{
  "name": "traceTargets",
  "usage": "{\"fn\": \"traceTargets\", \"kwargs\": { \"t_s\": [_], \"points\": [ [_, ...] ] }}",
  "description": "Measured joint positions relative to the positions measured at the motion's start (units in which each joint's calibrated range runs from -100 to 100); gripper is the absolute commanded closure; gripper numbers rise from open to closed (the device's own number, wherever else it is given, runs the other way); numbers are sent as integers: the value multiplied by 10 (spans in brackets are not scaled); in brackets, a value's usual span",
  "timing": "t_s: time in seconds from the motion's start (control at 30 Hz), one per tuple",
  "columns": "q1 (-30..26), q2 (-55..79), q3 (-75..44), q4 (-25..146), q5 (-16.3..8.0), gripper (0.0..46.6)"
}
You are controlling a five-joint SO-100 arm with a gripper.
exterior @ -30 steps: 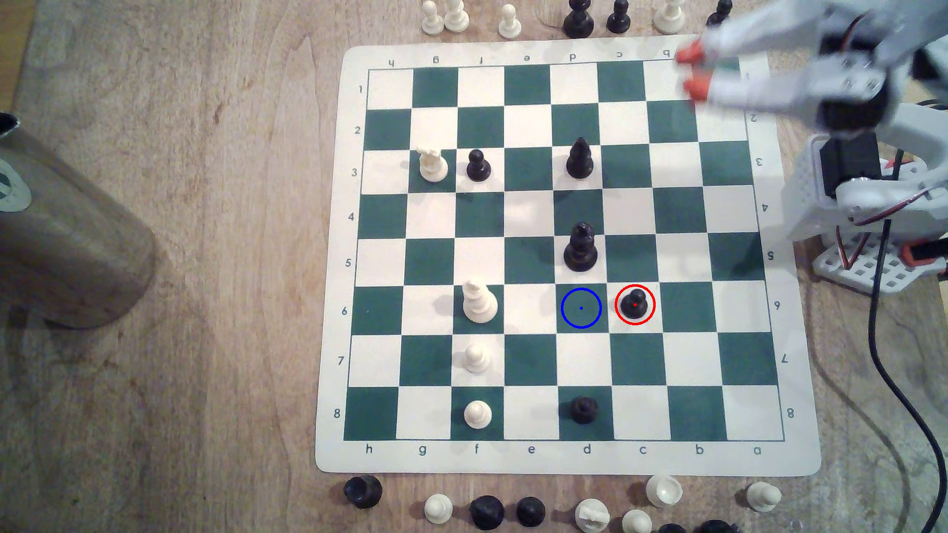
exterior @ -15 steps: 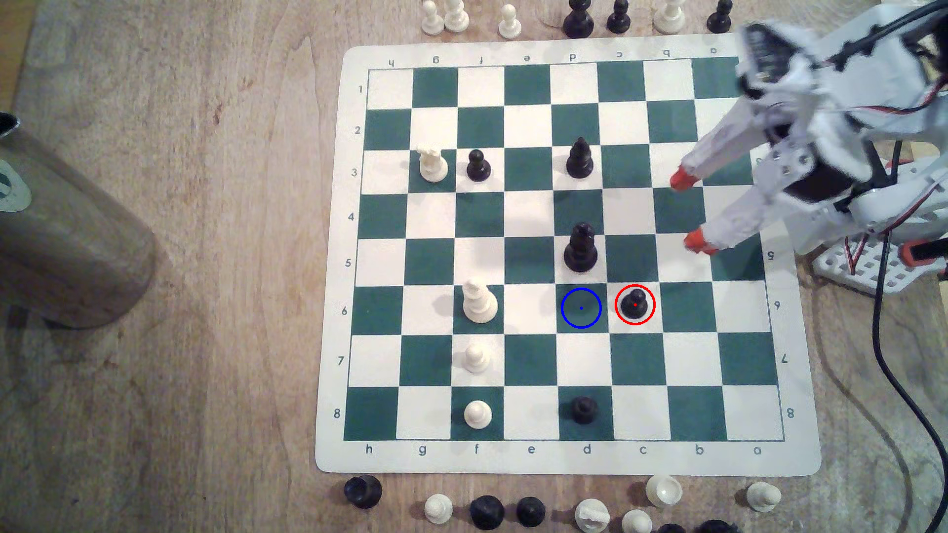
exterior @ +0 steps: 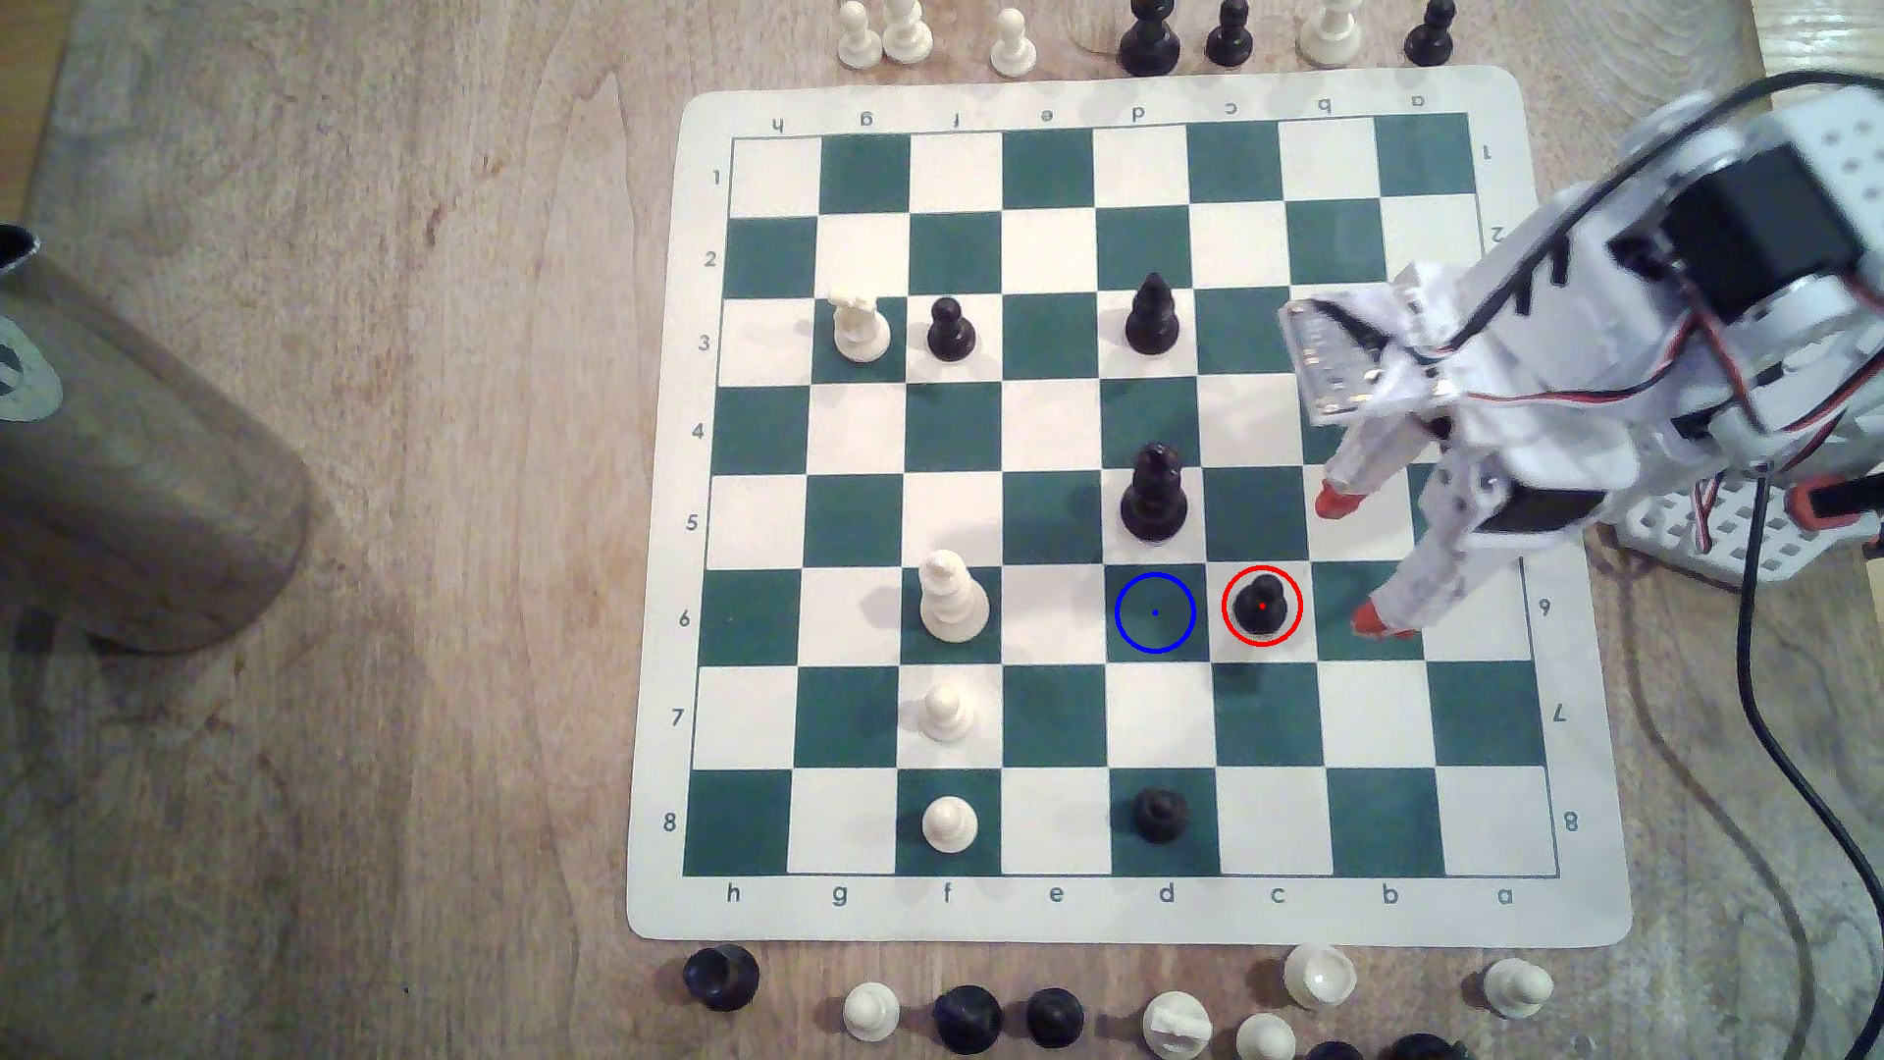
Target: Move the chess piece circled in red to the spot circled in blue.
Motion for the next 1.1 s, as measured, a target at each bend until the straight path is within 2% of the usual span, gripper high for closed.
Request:
{"fn": "traceTargets", "kwargs": {
  "t_s": [0.33, 0.7, 1.1],
  "points": [
    [-2, 59, 72, -95, 4, 273],
    [11, 144, 84, -190, 6, 285],
    [22, 184, 98, -235, 6, 335]
  ]
}}
